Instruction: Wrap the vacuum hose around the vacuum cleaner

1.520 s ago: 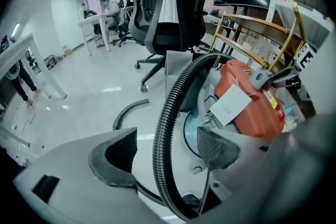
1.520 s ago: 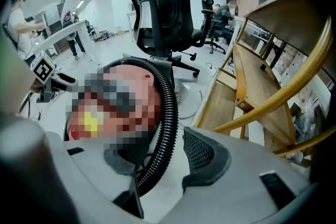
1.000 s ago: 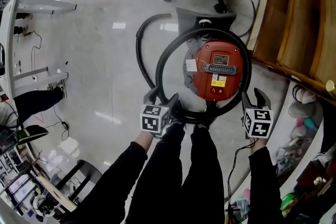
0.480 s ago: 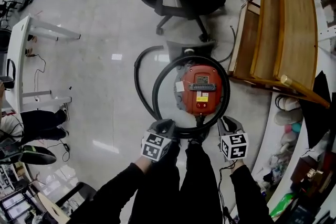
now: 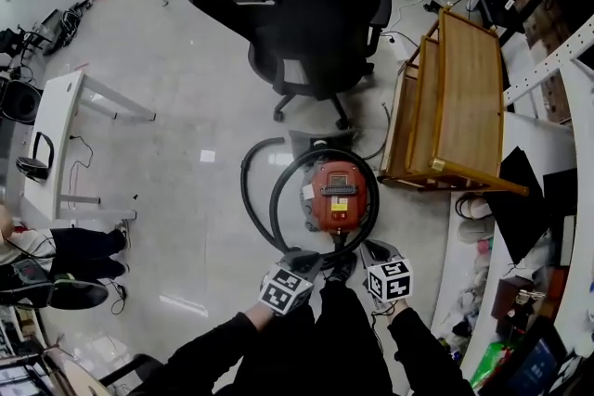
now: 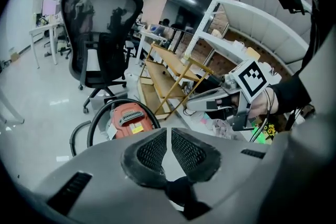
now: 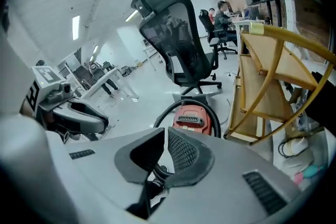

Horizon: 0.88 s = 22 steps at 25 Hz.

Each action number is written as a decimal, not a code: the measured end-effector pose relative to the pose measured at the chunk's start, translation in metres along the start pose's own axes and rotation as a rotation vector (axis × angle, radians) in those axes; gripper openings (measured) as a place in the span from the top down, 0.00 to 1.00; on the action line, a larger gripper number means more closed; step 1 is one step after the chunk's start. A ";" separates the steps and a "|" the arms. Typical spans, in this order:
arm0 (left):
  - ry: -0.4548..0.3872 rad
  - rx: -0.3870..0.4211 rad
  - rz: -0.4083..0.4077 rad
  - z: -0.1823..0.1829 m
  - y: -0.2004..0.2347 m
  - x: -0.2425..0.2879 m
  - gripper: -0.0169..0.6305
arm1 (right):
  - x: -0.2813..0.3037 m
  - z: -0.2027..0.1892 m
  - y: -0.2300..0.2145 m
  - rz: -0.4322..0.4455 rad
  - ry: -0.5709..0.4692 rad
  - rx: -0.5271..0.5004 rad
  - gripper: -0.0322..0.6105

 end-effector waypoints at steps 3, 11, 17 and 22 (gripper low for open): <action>-0.022 -0.026 -0.007 0.014 -0.008 -0.026 0.91 | -0.026 0.016 0.018 0.048 -0.031 -0.014 0.92; -0.064 -0.026 0.075 0.024 -0.024 -0.076 0.91 | -0.080 0.030 0.052 0.112 -0.104 -0.082 0.93; -0.109 -0.016 0.079 0.033 -0.033 -0.092 0.91 | -0.102 0.033 0.063 0.106 -0.145 -0.076 0.93; -0.134 0.061 0.076 0.055 -0.023 -0.087 0.91 | -0.112 0.038 0.060 0.094 -0.175 -0.015 0.93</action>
Point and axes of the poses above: the fingertips, and each gripper's own axes: x forward along the fingers, y to its left, z out of its top, the point moved 10 cm from there along -x, backward along the fingers, and after that the axes turned 14 degrees about x, right-handed, at the moved point
